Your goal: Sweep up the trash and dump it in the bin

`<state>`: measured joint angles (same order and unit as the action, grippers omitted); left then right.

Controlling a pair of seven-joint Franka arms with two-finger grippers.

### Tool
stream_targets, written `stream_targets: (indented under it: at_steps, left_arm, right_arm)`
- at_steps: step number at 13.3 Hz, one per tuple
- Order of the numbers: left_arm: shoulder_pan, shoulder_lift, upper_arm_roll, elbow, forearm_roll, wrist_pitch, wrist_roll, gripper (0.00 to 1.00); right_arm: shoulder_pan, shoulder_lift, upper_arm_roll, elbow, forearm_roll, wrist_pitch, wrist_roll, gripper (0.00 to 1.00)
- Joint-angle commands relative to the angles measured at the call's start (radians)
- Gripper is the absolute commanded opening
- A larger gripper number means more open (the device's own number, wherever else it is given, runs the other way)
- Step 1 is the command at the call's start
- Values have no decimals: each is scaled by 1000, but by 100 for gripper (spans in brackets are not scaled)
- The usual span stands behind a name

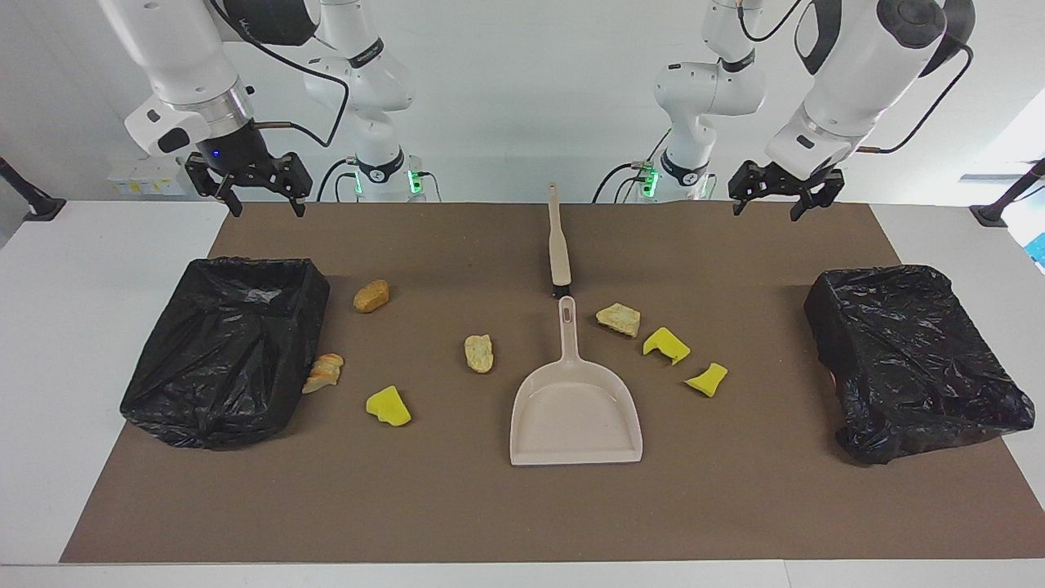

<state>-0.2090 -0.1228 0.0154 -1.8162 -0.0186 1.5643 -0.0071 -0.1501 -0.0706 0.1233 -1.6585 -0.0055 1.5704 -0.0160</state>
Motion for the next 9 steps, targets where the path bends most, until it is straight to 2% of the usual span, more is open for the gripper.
stream_targets:
  at_steps: [1,4,7,9]
  left_arm:
    - [-67,-83,14,-162,-6,109,-37,100]
    - [-150,-100,12,-241,-6,141,-117,100]
    - [-187,-120,9,-302,-7,155,-162,100]
    - [-228,-164,9,-388,-23,196,-174,100]
  right_arm:
    - [-5,-8,7,-21,-10,17,-21,100]
    - [1,14,9,2,12,8,-19,100]
    - [41,90,9,83,13,-49,-13,100]
    - [101,109,9,85,10,-49,37,100]
